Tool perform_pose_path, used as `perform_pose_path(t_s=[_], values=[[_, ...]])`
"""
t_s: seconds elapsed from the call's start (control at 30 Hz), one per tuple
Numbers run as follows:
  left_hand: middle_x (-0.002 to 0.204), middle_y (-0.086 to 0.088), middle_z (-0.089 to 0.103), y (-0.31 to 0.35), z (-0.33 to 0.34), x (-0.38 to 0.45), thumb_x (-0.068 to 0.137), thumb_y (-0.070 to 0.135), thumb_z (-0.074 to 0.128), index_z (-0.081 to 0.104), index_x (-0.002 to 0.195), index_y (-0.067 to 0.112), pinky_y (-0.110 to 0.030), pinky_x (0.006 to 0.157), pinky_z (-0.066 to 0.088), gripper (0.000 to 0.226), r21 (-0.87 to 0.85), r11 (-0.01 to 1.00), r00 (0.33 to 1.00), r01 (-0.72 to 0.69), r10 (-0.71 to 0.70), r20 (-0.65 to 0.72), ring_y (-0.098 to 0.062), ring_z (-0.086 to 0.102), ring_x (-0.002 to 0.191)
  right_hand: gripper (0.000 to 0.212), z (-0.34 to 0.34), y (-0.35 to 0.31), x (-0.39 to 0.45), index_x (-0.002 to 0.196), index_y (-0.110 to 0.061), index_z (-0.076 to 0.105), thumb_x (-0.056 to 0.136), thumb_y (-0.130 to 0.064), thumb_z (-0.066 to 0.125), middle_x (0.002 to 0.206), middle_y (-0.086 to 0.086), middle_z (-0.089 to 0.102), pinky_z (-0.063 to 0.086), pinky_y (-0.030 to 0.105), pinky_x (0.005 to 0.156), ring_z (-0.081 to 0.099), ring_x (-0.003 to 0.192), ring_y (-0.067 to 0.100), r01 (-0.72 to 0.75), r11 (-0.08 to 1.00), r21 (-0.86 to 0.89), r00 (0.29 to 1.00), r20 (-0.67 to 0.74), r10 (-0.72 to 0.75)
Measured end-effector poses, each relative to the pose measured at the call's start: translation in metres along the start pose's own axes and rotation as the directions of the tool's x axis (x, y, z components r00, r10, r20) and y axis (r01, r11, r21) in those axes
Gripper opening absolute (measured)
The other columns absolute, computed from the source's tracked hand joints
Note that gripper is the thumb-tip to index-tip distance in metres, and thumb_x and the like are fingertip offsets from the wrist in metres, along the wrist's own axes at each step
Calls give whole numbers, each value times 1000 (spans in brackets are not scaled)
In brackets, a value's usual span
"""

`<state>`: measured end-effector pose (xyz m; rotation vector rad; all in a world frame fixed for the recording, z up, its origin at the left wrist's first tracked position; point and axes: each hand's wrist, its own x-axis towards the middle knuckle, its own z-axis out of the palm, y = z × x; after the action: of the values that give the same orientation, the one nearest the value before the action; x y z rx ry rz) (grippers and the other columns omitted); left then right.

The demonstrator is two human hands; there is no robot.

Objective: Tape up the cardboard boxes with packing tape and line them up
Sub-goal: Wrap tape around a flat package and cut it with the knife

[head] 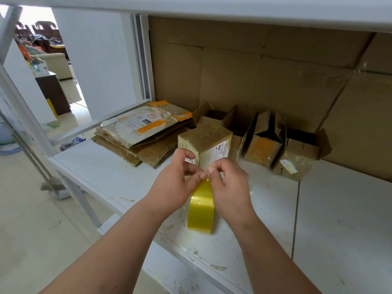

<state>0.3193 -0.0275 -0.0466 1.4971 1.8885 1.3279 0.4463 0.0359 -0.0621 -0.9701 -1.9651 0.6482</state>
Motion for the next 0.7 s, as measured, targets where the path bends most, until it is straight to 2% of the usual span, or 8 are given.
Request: perform_pose_path(t_s=[0.07, 0.13, 0.23, 0.33, 0.43, 0.53, 0.6, 0.7], values=[[102, 13, 68, -2, 2, -2, 90, 23, 70, 38, 101, 39, -16, 77, 52, 37, 52, 996, 995, -71, 74, -61, 5, 65, 92, 15, -5, -1, 7, 83, -23, 59, 97, -26, 57, 89, -6, 65, 48, 33, 79, 59, 89, 13, -165, 982, 93, 981, 118, 154], [108, 14, 62, -2, 5, -3, 91, 19, 69, 44, 100, 40, -15, 76, 51, 35, 87, 987, 986, -133, 140, -85, 5, 64, 97, 13, -10, -5, 11, 86, -21, 63, 98, -25, 58, 92, -3, 68, 48, 27, 76, 62, 89, 11, -279, 942, 186, 950, 197, 242], [106, 13, 62, -5, 8, -1, 90, 13, 69, 60, 104, 28, -16, 78, 50, 22, 129, 970, 970, -208, 221, -103, 1, 64, 99, 12, -17, -10, 11, 90, -17, 67, 97, -23, 60, 94, -3, 70, 46, 20, 74, 64, 90, 7, -329, 907, 262, 934, 231, 272], [99, 12, 66, -7, 10, 1, 88, 13, 71, 72, 96, 22, -15, 78, 47, 13, 185, 950, 954, -251, 275, -118, -3, 61, 94, 10, -20, -13, 8, 88, -18, 68, 96, -22, 62, 95, -5, 71, 46, 18, 74, 63, 90, 3, -331, 907, 259, 934, 227, 277], [97, 12, 69, -6, 10, 1, 88, 15, 72, 76, 93, 22, -10, 78, 44, 9, 230, 942, 954, -244, 276, -120, -2, 60, 92, 9, -22, -11, 7, 86, -23, 67, 94, -27, 63, 101, -8, 67, 49, 29, 87, 60, 99, 8, -280, 944, 175, 951, 182, 249], [94, 11, 68, -4, 10, 0, 90, 19, 69, 75, 92, 21, -20, 75, 48, 7, 270, 940, 964, -208, 243, -104, -6, 61, 88, 14, -21, -10, 4, 82, -25, 62, 94, -30, 63, 98, -12, 63, 37, 33, 99, 55, 103, 11, -67, 987, -148, 993, 89, 80], [91, 9, 66, -1, 10, 0, 93, 22, 65, 73, 92, 20, -20, 71, 44, 8, 304, 936, 973, -176, 212, -89, -9, 59, 85, 13, -21, -12, 0, 80, -26, 63, 93, -30, 64, 94, -11, 63, 26, 30, 96, 57, 97, 12, 96, 932, -351, 995, -5, -104], [88, 9, 63, 3, 11, -2, 96, 23, 60, 70, 93, 20, -7, 67, 36, 11, 333, 930, 978, -154, 192, -83, -6, 52, 81, 11, -17, -12, -9, 83, -26, 67, 88, -34, 63, 94, -11, 64, 30, 35, 95, 60, 95, 13, 116, 919, -377, 981, -100, -165]])
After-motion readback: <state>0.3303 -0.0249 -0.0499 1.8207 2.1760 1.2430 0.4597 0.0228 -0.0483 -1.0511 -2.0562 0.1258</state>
